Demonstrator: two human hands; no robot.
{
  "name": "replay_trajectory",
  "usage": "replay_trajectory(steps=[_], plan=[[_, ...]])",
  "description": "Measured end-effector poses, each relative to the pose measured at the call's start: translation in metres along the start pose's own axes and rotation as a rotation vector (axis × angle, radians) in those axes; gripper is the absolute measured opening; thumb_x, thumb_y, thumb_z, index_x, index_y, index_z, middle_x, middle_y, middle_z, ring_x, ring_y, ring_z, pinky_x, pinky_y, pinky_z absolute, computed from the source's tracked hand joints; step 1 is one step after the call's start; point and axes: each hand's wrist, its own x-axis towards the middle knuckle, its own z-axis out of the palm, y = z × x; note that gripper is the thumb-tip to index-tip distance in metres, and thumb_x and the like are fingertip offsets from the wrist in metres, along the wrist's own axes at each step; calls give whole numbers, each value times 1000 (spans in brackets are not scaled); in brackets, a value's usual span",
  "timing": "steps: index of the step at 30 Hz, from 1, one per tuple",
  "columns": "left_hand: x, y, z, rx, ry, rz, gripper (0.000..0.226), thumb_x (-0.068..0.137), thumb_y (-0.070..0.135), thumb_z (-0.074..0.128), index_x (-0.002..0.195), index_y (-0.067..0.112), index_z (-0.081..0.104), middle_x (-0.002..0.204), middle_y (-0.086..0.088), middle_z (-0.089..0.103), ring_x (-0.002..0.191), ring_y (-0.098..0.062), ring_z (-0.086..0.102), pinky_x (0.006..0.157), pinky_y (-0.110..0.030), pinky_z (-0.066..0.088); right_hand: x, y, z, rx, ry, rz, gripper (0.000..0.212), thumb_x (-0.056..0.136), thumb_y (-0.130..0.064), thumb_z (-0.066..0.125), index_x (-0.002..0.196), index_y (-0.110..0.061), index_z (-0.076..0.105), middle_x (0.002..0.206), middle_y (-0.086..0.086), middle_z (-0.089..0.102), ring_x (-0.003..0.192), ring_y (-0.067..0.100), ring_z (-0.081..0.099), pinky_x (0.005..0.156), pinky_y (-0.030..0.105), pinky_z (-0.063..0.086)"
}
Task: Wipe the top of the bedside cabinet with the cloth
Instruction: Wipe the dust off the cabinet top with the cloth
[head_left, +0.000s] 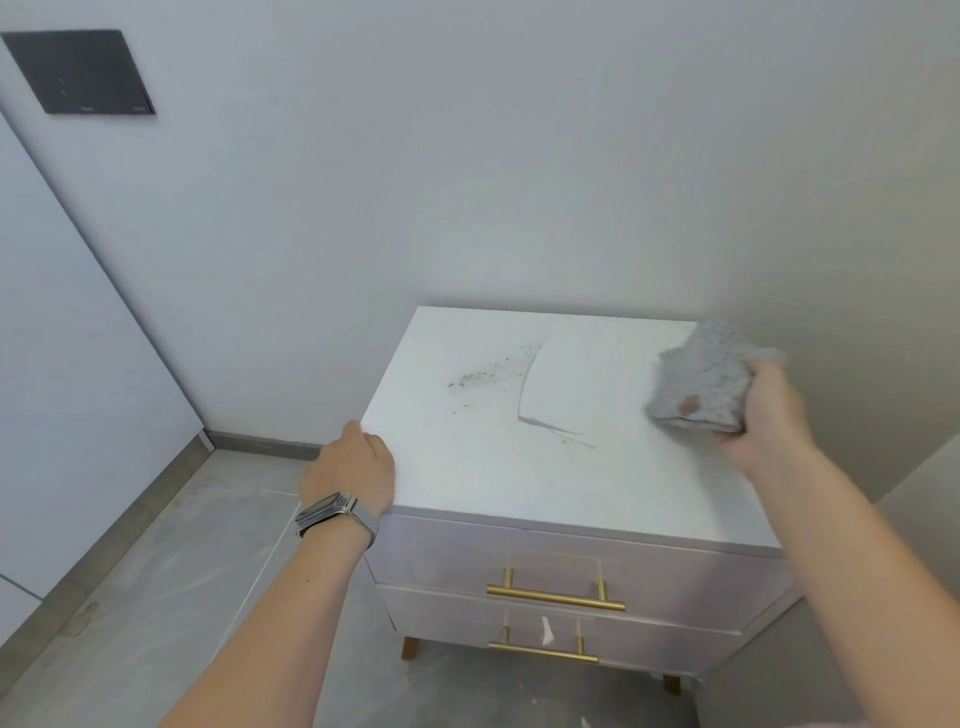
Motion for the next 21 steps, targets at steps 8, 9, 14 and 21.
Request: replay_trajectory(steps=[8,9,14,21], plan=[[-2,1,-1,0,1,-7,21,95,18,25,85,9,41,68,-6,44,70,-31,46,60,-32,35,-7,6,-34,-1216,82,-454,66,87,-33,19,100,18,58,109,41,58,104,51,53,91,45,40],[-1,1,-2,-1,3,-7,21,95,18,25,85,9,41,68,-6,43,70,-31,46,60,-33,35,-2,16,-35,-1303,21,-415,69,83,-34,16,110,16,56,118,40,55,112,49,50,97,45,37],[-2,1,-1,-13,6,-8,20,95,17,25,85,9,41,69,-7,43,70,-32,46,62,-33,36,15,50,-22,-1329,-78,-363,58,95,-30,21,136,7,39,144,28,39,134,41,33,112,45,23],[0,-1,1,-8,-2,-12,21,95,19,25,85,10,41,62,-3,40,70,-31,47,60,-33,36,-26,69,33,-1171,-291,-325,51,100,-20,22,145,4,25,154,25,22,142,36,19,118,40,11]])
